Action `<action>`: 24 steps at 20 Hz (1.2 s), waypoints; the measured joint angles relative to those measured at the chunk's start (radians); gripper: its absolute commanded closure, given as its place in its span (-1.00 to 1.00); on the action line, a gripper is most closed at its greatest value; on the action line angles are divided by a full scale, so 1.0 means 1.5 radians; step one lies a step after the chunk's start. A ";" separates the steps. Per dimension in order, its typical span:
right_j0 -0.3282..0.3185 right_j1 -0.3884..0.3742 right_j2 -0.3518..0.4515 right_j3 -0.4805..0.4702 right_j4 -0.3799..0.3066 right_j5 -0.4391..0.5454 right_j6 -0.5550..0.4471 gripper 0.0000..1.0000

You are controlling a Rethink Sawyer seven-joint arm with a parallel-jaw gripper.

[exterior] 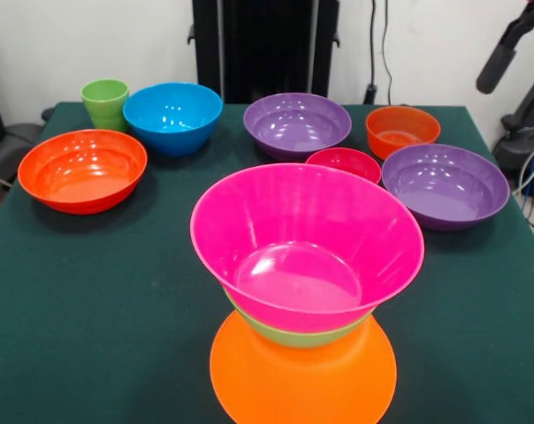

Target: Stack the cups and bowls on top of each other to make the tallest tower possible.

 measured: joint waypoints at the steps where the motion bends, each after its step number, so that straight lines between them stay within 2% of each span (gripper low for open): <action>1: 0.013 -0.002 0.008 0.011 -0.006 -0.018 0.000 -1.00; 6: 0.044 0.000 0.038 0.032 -0.016 -0.076 0.000 -1.00; 15: 0.067 0.032 0.083 0.049 -0.022 -0.180 0.000 -1.00; 24: 0.074 0.059 0.112 0.071 -0.074 -0.231 0.000 -1.00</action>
